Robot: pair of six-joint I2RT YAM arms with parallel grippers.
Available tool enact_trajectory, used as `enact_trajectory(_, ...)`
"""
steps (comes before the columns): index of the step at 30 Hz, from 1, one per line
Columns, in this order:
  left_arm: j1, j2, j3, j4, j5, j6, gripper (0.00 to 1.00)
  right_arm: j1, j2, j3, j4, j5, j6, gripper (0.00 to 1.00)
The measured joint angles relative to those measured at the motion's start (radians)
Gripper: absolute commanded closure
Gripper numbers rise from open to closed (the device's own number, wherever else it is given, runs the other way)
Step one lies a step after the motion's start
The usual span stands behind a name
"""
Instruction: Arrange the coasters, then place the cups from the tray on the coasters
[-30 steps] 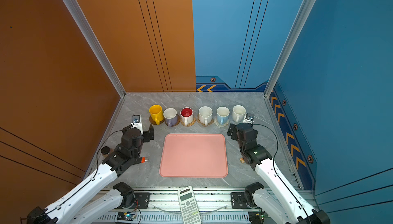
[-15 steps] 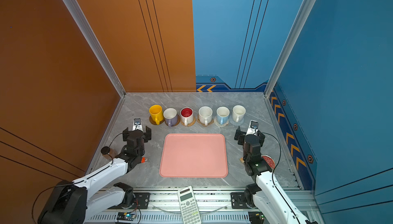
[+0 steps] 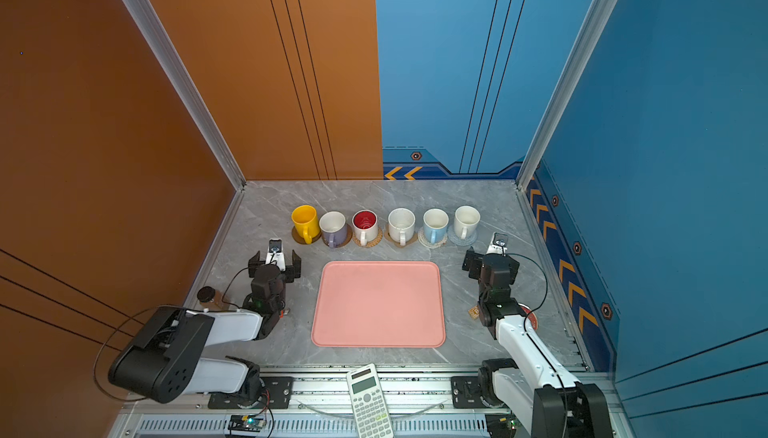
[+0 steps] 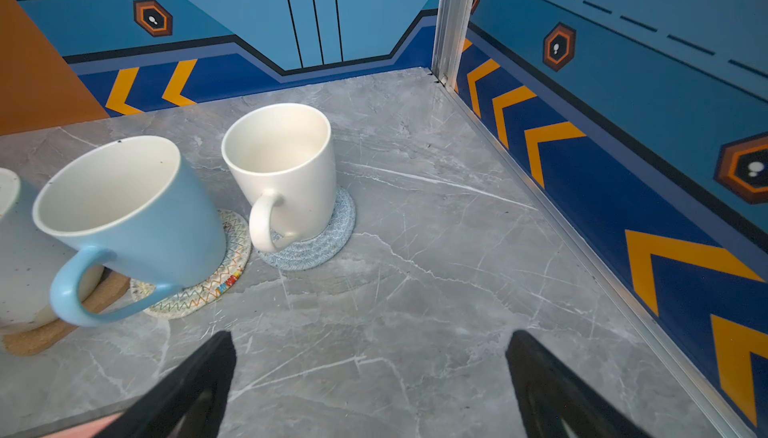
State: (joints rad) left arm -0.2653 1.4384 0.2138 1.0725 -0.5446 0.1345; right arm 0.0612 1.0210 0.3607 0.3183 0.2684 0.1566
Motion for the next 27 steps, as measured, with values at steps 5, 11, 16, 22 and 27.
enact_trajectory(5,0.003,0.142,-0.023,0.171,0.013,0.019,0.02,-0.016,0.133,0.003,0.092,0.006,0.012,0.0)
enact_trajectory(11,0.028,0.143,-0.038,0.273,0.052,0.019,0.02,-0.034,0.278,0.022,0.2,0.002,0.022,0.0)
enact_trajectory(16,0.064,0.158,-0.044,0.307,0.142,0.016,0.02,-0.035,0.36,0.036,0.287,-0.016,-0.002,0.0)
enact_trajectory(22,0.088,0.181,-0.043,0.311,0.214,0.015,0.02,-0.037,0.44,0.035,0.429,-0.075,-0.038,0.0)
enact_trajectory(27,0.088,0.182,-0.041,0.307,0.194,0.002,0.02,-0.038,0.518,0.003,0.533,-0.127,-0.061,0.0)
